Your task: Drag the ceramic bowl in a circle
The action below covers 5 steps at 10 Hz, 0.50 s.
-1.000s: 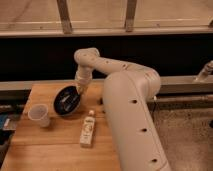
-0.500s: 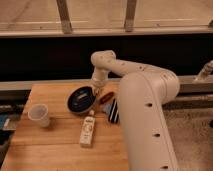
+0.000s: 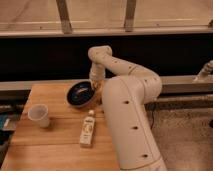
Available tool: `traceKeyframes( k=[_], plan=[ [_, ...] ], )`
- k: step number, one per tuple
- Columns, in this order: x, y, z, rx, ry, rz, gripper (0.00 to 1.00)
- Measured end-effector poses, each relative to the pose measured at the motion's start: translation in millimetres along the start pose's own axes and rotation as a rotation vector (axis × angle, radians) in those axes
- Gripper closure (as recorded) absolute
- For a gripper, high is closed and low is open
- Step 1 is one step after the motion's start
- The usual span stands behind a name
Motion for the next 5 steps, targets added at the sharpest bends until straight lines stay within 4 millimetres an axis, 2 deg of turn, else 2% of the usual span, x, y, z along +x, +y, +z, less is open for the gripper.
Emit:
traceKeyframes(
  k=[1,3,4,5],
  plan=[
    [-18.2,21.6,3.9,-0.009,-0.003,-0.039,1.0],
    [-40.4,54.1,9.0,-0.027,-0.007,-0.107,1.0],
    [-47.9,74.4,12.3,-0.041,-0.009,-0.156,1.0],
    [-48.7,86.4,13.7,-0.047,-0.009,-0.182,1.0]
  ],
)
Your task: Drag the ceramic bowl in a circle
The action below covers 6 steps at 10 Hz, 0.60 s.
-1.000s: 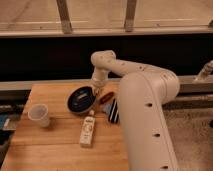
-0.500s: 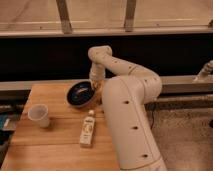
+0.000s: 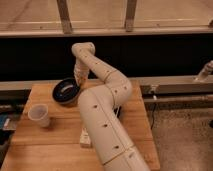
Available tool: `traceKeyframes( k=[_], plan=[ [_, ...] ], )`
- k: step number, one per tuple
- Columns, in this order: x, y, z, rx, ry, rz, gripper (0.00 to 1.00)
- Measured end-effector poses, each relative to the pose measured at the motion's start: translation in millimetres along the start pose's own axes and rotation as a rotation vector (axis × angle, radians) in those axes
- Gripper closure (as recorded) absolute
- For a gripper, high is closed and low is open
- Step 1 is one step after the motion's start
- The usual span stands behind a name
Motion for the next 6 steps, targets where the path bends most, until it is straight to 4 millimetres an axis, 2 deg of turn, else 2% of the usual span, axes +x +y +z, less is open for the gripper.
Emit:
traceKeyframes(
  k=[2,3,4,6],
  plan=[
    [3.8,21.3,0.6,-0.015,-0.008,-0.035,1.0],
    [13.3,29.0,-1.2,-0.024,-0.012,-0.04,1.0],
    [26.1,34.6,-3.6,-0.034,-0.016,-0.04,1.0],
    [75.0,36.0,-10.5,-0.048,-0.017,-0.016,1.0]
  ],
)
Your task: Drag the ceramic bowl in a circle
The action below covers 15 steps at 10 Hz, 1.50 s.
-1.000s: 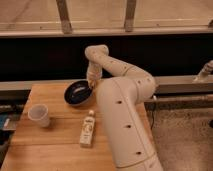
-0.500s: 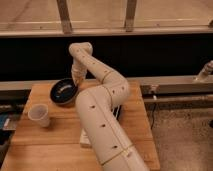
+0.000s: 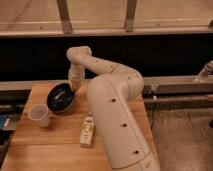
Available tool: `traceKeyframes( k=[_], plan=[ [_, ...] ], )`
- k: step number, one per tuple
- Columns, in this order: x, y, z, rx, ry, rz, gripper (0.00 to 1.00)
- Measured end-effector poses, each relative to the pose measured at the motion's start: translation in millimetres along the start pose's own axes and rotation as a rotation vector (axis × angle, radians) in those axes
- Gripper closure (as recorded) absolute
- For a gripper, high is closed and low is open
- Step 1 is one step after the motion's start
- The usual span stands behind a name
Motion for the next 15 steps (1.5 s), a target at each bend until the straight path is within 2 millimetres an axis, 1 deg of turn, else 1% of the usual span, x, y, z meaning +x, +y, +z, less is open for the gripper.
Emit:
traceKeyframes(
  k=[1,2,3,4,5,6,7,8,9,10,12,13,15],
  plan=[
    [17.5,-4.9,-3.4,0.005,-0.001,0.019,1.0],
    [36.9,-15.0,-6.6,0.014,-0.002,0.052,1.0],
    [55.6,-31.8,-10.8,0.028,-0.008,0.103,1.0],
    [63.7,-45.4,-13.2,0.037,-0.013,0.136,1.0],
    [66.9,-58.9,-15.0,0.045,-0.017,0.164,1.0],
    [63.7,-76.2,-16.4,0.051,-0.022,0.195,1.0],
    [51.3,-97.0,-17.6,0.059,-0.026,0.222,1.0],
    [39.1,-111.4,-17.8,0.065,-0.026,0.237,1.0],
    [22.8,-127.6,-18.0,0.071,-0.026,0.25,1.0],
    [7.3,-138.9,-16.9,0.074,-0.025,0.258,1.0],
    [-13.5,-140.8,-16.0,0.074,-0.023,0.237,1.0],
    [-25.5,-132.1,-13.7,0.069,-0.019,0.204,1.0],
    [-29.0,-117.3,-11.2,0.055,-0.013,0.166,1.0]
  ],
)
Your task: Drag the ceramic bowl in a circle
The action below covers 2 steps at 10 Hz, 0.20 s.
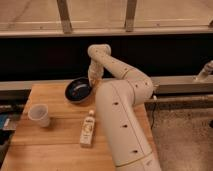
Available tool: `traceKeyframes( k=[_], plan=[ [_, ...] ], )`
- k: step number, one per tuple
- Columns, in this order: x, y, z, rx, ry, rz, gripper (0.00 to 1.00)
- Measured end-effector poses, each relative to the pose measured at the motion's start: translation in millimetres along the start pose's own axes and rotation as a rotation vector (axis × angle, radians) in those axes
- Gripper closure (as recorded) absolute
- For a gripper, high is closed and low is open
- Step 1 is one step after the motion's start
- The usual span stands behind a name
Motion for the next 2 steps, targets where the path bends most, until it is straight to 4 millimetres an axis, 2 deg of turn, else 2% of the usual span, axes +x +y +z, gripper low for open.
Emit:
traceKeyframes(
  k=[2],
  plan=[
    [13.8,29.9,-0.6,-0.037,0.0,-0.056,1.0]
  ],
)
